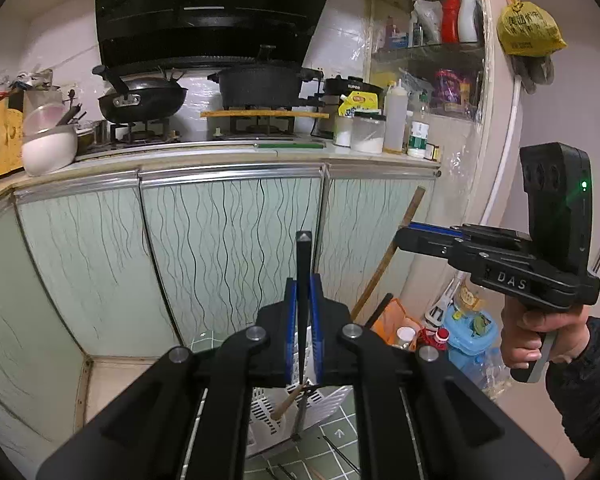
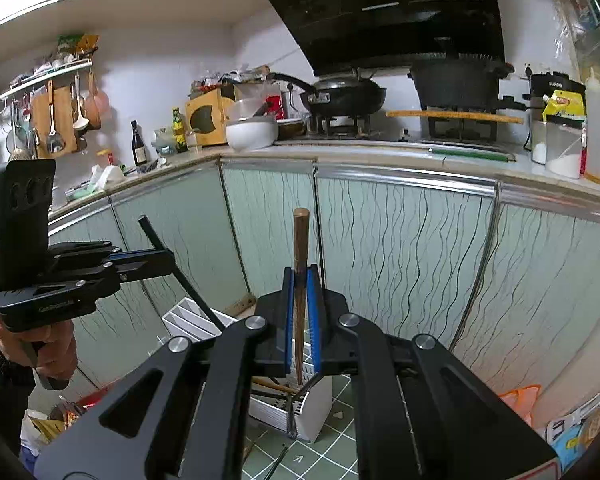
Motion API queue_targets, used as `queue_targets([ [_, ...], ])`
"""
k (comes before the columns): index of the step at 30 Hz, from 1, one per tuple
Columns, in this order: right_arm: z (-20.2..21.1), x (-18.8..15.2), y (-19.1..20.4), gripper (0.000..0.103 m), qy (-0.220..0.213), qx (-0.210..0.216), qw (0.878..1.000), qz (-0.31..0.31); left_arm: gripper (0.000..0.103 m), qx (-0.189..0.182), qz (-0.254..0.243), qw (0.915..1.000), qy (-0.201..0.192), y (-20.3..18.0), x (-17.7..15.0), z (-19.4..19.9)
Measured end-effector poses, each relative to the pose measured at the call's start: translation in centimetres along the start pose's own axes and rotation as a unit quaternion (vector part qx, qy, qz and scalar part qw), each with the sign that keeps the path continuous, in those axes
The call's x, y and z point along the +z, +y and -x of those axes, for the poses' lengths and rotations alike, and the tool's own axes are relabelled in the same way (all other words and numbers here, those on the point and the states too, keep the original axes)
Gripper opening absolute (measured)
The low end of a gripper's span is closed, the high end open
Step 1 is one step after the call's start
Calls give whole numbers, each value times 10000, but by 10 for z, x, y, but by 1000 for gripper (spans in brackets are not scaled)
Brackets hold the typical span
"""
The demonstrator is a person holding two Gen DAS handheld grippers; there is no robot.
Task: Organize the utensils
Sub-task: 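Lower both chopsticks into the holder and open both tools, then move both open tools back over the remaining chopsticks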
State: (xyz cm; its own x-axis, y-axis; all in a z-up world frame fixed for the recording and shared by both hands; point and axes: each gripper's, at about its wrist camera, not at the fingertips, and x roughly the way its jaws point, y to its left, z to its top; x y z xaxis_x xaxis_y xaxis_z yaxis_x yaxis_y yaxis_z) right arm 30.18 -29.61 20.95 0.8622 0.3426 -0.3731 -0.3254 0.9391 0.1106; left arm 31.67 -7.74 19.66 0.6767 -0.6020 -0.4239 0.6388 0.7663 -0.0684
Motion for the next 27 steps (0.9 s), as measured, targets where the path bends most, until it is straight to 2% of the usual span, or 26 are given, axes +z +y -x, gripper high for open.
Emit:
queue_targets([
  [7,-23,-13,-2,6,280,113,9992,277,8,72,22,9999,73,14,-11,-21],
  [8,-24,-15,-3,8,327,86,9989,317,10,90,55,9999,93,16,-11,-22],
  [9,-26,-17,-5,13,370,72,9987,350,17,105,84,9999,109,17,-12,-22],
  [10,-26,-18,-6,35,383,34,9986,367,51,180,114,9997,106,19,-12,-21],
  [11,-25,-19,-8,65,376,-5,9986,376,92,246,129,9996,49,21,-13,-19],
  [12,-21,-20,-10,71,320,25,9988,376,98,346,136,9993,-81,21,-13,-14],
  [13,-17,-21,-11,75,249,89,9989,384,98,377,126,9989,-236,22,-14,-6],
  [14,-12,-22,-12,85,177,102,9990,399,98,364,131,9990,-216,22,-14,-2],
  [17,-1,-23,-13,95,112,62,9990,421,98,470,91,9987,-148,20,-14,6],
  [20,10,-25,-11,95,103,-76,9989,448,99,594,-52,9981,-131,13,-17,18],
  [27,33,-40,4,95,198,-103,9984,515,99,757,-107,9969,-160,-7,-33,48],
])
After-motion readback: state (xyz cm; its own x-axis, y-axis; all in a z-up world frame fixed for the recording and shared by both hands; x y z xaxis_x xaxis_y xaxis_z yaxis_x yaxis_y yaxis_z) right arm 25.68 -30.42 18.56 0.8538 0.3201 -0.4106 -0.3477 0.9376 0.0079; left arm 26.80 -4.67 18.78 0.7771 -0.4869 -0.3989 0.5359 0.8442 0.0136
